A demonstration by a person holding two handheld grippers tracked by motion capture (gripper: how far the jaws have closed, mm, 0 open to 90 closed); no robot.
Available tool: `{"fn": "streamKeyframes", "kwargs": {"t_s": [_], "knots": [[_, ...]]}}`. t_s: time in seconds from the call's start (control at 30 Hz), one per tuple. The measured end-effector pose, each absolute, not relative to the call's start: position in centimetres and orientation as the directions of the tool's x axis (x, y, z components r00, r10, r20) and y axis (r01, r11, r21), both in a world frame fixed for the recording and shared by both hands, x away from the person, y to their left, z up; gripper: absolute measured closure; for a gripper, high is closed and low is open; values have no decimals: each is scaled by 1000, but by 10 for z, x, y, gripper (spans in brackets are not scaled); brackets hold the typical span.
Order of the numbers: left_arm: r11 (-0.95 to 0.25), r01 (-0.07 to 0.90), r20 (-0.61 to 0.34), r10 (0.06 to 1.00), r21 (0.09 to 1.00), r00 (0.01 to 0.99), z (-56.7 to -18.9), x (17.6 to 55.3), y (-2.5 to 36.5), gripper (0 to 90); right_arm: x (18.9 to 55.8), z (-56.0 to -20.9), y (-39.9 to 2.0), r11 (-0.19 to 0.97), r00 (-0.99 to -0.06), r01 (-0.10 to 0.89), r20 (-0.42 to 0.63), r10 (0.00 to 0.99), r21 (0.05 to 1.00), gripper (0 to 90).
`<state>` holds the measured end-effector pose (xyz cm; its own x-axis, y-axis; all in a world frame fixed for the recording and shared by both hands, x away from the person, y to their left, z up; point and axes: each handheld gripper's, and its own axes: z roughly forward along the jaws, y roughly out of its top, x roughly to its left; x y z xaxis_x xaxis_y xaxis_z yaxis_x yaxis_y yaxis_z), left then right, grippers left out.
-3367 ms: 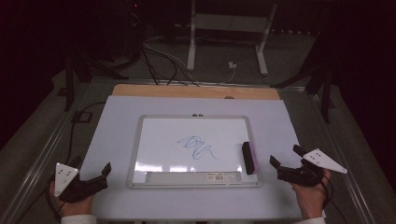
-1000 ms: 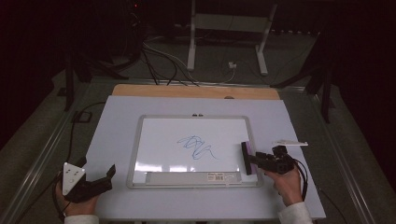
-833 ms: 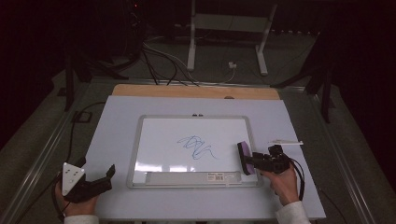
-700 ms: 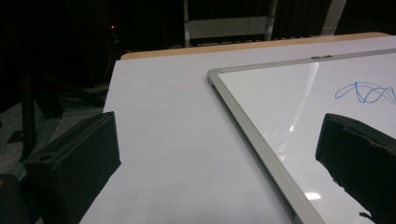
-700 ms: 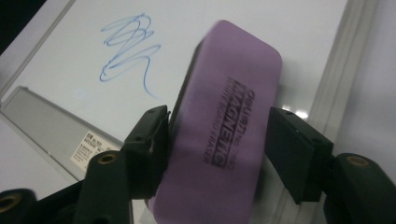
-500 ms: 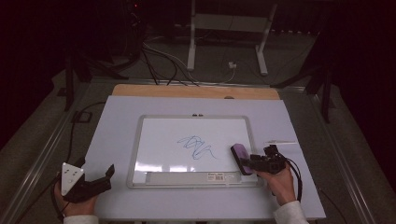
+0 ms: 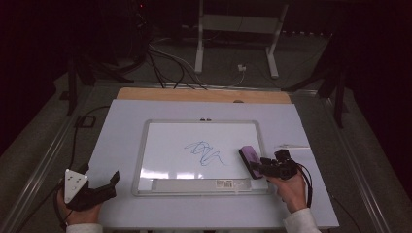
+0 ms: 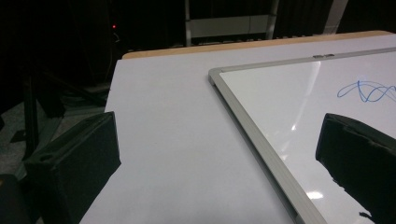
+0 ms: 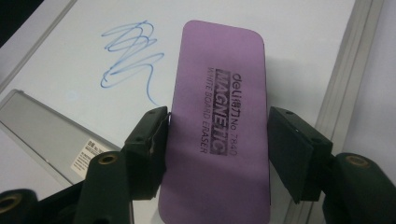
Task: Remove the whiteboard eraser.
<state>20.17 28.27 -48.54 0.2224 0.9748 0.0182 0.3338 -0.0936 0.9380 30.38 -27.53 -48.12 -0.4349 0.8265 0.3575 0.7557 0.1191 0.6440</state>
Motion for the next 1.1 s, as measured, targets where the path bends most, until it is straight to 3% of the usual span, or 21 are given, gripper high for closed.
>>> {"fn": "streamKeyframes", "kwargs": {"t_s": [1.1], "knots": [[-96, 340, 20, 976, 935, 219, -486, 203, 284, 5, 342, -476, -213, 276, -531, 674, 189, 826, 685, 408]]}}
